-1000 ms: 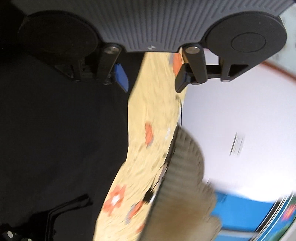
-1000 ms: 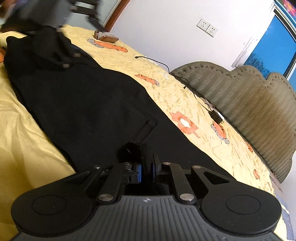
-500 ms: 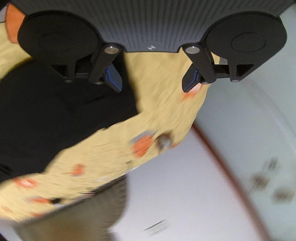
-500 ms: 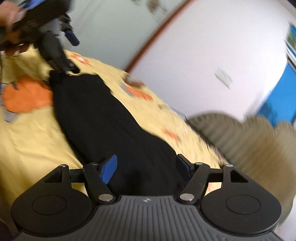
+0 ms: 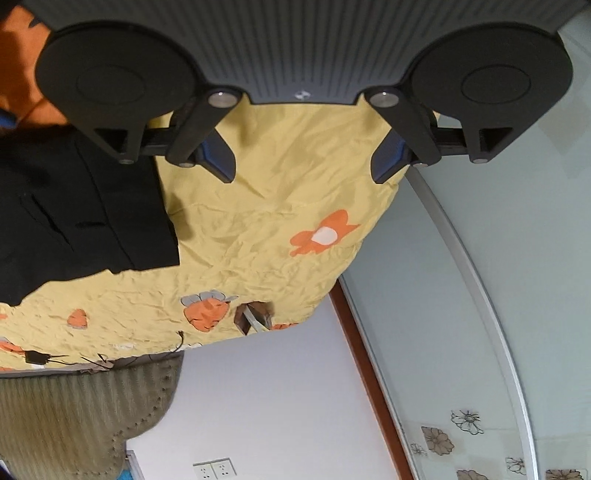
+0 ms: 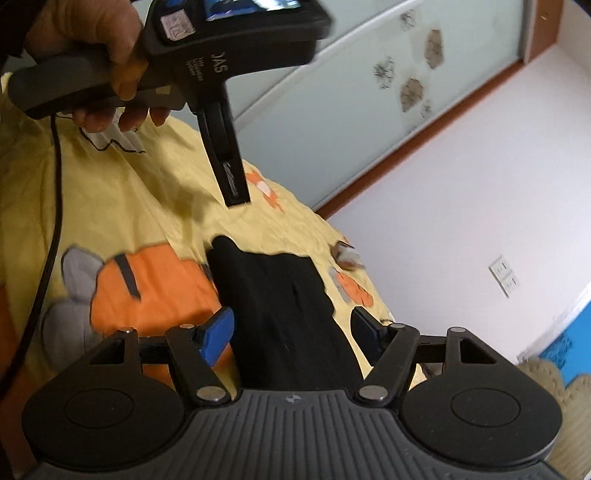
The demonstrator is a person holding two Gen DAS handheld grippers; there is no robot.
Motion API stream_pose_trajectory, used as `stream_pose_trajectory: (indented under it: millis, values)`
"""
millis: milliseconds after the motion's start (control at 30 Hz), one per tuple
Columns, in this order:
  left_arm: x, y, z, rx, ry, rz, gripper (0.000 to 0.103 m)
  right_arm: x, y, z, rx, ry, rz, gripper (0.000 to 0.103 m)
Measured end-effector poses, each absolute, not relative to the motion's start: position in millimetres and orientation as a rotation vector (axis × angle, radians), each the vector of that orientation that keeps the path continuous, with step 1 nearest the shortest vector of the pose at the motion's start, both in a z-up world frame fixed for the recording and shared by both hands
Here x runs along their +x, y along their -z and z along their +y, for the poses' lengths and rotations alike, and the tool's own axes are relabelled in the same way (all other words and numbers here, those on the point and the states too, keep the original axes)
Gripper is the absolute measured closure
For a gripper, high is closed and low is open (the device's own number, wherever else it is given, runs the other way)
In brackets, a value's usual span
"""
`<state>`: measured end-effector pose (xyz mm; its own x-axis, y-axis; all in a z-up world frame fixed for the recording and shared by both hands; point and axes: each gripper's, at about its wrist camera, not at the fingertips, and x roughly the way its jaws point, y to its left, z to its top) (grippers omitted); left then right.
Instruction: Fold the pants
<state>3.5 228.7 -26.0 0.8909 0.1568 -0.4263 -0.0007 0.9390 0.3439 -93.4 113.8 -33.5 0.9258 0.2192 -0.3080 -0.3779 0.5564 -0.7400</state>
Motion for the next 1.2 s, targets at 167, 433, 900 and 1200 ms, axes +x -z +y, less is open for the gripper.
stream_pose_trajectory:
  millis: [167,433,900,1200]
  values:
    - [-1,32,231,0.364,-0.057,0.452,0.022,-74,45,141,-0.978,-0.379,0.226,0.034]
    - [-5,26,248,0.275,-0.039,0.443,0.021,-34,44,153,-0.959,-0.335,0.301,0.033]
    - [4,29,250,0.208,-0.009,0.489,0.017,-45,36,133,-0.852,-0.328,0.266,0.087]
    - [7,37,207,0.594,0.033,0.322,0.014,-34,-9,95,-0.600,-0.306,0.344,0.088]
